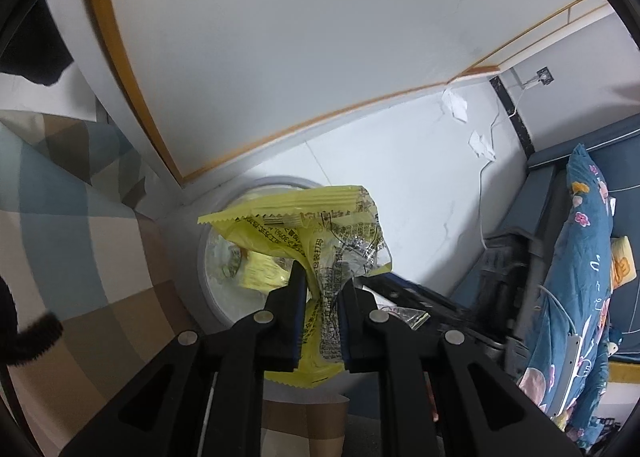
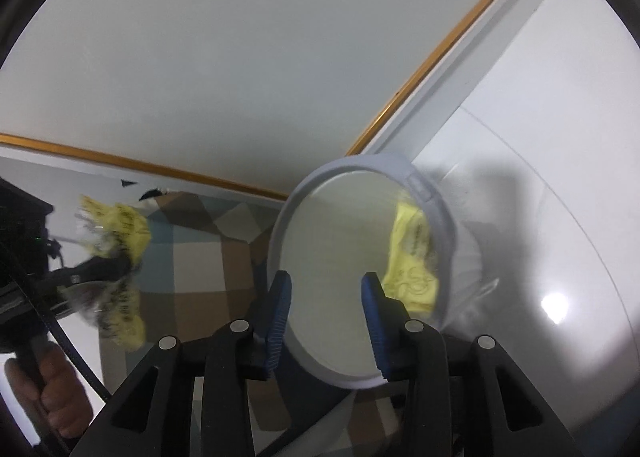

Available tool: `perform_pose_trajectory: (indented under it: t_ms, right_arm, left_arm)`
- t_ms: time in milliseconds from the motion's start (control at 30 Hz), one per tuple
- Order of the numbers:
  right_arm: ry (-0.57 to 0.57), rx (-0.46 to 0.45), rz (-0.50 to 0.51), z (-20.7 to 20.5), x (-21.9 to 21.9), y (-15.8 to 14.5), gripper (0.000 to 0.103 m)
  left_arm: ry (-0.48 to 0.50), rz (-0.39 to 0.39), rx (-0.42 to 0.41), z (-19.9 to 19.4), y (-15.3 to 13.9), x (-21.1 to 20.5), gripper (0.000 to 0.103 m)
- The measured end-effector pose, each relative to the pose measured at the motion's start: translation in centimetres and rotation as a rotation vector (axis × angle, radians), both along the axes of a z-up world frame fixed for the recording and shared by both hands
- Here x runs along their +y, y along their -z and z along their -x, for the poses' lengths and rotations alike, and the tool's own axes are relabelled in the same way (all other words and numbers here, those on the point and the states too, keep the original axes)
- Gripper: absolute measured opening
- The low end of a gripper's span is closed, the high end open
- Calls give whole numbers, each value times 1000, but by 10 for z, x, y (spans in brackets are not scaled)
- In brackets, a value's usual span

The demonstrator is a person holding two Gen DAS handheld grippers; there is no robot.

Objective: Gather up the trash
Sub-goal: 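Open both tools to drop the yellow bags into the wastebasket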

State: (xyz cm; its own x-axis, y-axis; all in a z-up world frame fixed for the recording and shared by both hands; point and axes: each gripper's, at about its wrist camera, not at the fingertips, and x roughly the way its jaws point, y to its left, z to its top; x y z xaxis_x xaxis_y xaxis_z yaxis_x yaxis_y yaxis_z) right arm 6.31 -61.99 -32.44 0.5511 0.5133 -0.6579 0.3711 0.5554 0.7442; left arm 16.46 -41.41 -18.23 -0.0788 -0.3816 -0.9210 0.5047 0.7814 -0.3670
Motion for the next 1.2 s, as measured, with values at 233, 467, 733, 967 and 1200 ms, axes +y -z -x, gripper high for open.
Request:
perform_pose_trajectory:
  t_ms: [233, 467, 733, 967, 1200]
  right_arm:
    - [72, -2, 69, 26, -13, -17, 45]
    - [79, 9, 167, 30, -16, -30, 52]
    - [103, 19, 199, 28, -19, -28, 52]
    - [105, 4, 208, 33, -21, -40, 52]
    - [97, -4, 208, 38, -20, -45, 52]
  left_arm:
    - [15, -42, 50, 3, 18, -8, 13]
    - [48, -95, 63, 8, 30, -17, 28]
    - [17, -114, 50, 5, 33, -13, 45]
    - [20, -133, 61, 8, 34, -14, 66]
    - [52, -147, 88, 16, 42, -18, 73]
